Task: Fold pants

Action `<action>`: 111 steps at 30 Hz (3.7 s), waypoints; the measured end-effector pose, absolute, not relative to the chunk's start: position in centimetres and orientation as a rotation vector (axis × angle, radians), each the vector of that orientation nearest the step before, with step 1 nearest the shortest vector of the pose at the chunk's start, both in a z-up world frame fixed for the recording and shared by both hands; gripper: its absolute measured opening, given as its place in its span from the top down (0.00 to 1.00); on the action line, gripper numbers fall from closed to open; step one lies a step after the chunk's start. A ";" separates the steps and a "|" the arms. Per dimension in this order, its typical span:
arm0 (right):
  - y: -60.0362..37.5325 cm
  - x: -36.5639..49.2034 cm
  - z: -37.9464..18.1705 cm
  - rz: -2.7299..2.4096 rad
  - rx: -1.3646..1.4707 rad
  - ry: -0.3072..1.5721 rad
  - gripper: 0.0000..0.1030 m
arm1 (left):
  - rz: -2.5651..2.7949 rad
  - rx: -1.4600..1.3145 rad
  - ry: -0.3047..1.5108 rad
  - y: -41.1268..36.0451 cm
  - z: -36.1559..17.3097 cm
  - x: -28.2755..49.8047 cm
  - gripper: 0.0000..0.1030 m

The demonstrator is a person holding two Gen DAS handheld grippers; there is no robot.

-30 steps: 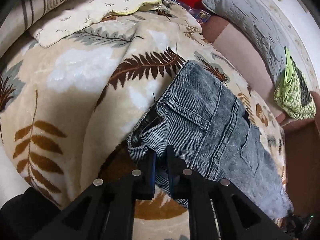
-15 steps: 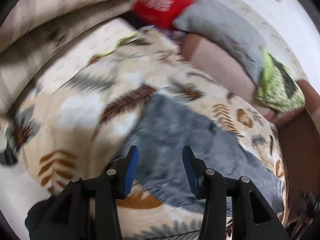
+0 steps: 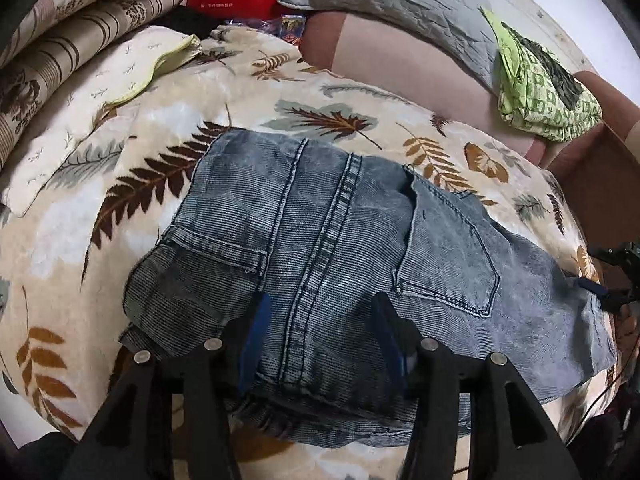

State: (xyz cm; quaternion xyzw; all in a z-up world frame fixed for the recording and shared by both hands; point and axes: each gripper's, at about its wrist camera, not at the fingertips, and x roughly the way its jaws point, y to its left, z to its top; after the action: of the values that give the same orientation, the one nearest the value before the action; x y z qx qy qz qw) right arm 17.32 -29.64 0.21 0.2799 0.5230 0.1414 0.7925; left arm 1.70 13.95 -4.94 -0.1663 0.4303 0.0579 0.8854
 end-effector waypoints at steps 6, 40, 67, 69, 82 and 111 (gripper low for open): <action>-18.6 19.1 3.4 0.553 0.201 1.156 0.27 | 0.150 -0.331 0.833 13.9 -4.4 1.2 0.48; -12.8 17.5 4.7 0.574 0.250 1.066 0.31 | 0.303 -0.146 0.558 12.5 -0.2 -2.6 0.35; -42.4 16.6 -1.6 -0.046 0.165 1.220 0.88 | 0.262 -0.138 0.876 12.2 -5.3 1.5 0.21; -41.6 16.8 -0.5 -0.046 0.119 1.170 0.90 | 0.258 -0.156 0.873 12.6 -5.7 1.5 0.17; -42.7 12.2 2.9 -0.084 0.225 1.041 0.55 | 0.263 -0.174 0.855 13.0 -6.0 1.6 0.16; -38.9 2.9 1.0 0.153 0.600 1.070 0.21 | 0.307 -0.144 0.660 12.6 -2.1 -0.8 0.16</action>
State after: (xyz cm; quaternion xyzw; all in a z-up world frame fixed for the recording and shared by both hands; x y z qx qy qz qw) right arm 2.87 -38.87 1.02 0.2812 0.5015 0.0716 0.8150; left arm -0.81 12.60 -2.14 -0.0703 0.3226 0.1499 0.9319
